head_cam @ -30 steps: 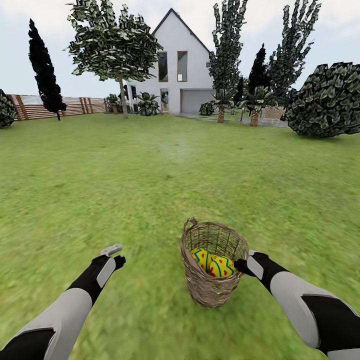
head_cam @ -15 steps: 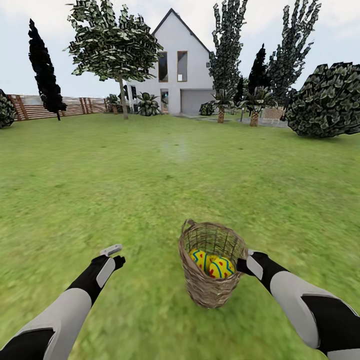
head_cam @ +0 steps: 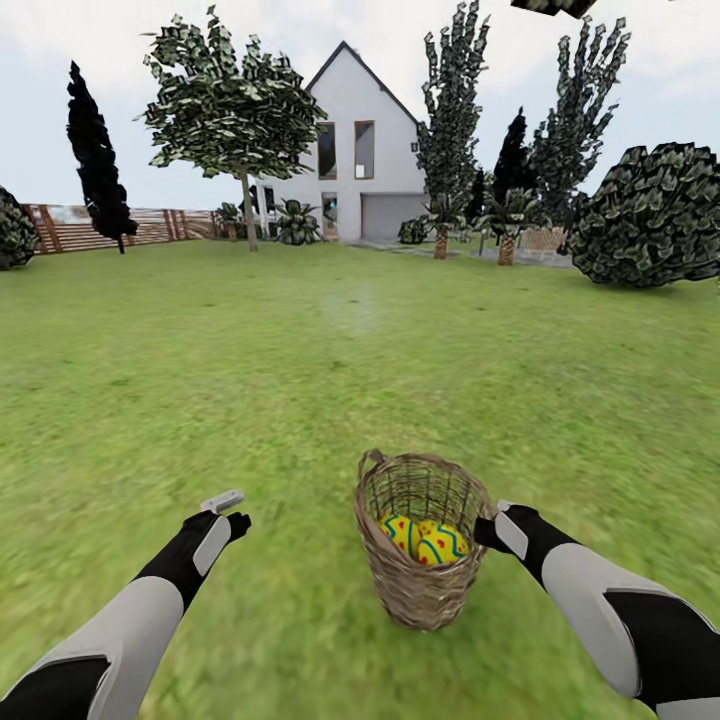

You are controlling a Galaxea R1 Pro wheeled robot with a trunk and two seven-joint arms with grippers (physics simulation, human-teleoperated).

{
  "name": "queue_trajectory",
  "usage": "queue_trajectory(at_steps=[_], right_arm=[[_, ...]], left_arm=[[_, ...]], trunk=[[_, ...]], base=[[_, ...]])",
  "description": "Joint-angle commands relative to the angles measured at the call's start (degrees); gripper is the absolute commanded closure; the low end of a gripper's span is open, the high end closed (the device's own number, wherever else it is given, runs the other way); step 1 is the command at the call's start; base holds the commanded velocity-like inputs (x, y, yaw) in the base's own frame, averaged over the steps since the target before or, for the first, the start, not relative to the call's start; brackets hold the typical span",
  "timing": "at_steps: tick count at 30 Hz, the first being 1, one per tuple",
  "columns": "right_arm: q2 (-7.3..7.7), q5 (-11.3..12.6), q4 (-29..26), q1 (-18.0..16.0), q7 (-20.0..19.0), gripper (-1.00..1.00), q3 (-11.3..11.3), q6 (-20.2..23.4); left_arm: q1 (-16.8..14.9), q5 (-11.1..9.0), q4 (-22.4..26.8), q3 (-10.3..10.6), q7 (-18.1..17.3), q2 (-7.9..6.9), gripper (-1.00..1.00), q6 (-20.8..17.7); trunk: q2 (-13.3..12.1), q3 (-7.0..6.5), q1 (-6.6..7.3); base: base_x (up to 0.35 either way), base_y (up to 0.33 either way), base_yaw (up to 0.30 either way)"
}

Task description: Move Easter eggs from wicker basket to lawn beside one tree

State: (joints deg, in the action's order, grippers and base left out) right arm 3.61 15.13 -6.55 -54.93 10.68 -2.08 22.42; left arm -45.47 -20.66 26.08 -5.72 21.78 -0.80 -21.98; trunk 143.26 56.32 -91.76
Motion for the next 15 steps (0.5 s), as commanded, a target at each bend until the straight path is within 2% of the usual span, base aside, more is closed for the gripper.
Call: queue_trajectory(at_steps=[1, 3, 15], right_arm=[[-0.01, 0.4, -0.1, 0.0, 0.3, 1.0, -0.1, 0.3], [-0.01, 0.4, -0.1, 0.0, 0.3, 1.0, -0.1, 0.3], [0.12, 0.6, -0.5, 0.0, 0.3, 1.0, -0.1, 0.3]], left_arm=[[0.0, -0.6, 0.1, 0.0, 0.3, 0.0, -1.0, -0.2], [0.0, -0.6, 0.1, 0.0, 0.3, 0.01, -1.0, -0.2], [0.0, -0.6, 0.1, 0.1, 0.2, 0.1, -1.0, -0.1]], trunk=[[0.0, -0.17, 0.03], [0.0, -0.61, 0.09], [-4.8, -2.77, 2.73]], base=[[0.0, 0.0, 0.0], [0.0, 0.0, 0.0], [0.0, 0.0, 0.0]])
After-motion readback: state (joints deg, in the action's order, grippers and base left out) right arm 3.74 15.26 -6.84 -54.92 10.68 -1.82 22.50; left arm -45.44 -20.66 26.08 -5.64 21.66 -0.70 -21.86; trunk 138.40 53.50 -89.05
